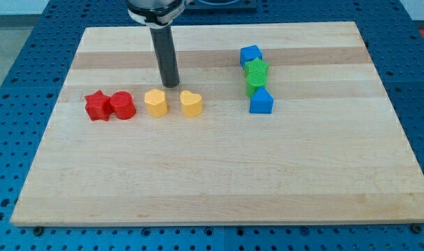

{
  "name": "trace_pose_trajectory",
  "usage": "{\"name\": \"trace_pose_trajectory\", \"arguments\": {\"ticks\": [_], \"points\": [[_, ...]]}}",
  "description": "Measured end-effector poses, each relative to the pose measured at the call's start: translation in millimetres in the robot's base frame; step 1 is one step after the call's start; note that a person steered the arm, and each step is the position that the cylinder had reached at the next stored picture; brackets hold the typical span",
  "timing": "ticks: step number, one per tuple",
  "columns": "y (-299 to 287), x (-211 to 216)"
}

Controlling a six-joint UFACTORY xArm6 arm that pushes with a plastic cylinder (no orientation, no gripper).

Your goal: Push the arm right beside the heart

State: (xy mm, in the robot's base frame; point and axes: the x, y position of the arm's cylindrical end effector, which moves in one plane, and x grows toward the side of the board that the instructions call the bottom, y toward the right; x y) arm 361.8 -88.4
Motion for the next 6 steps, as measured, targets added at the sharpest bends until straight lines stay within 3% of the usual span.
{"name": "trace_pose_trajectory", "arguments": {"ticks": [4,6], "points": [[68,1],[78,30]]}}
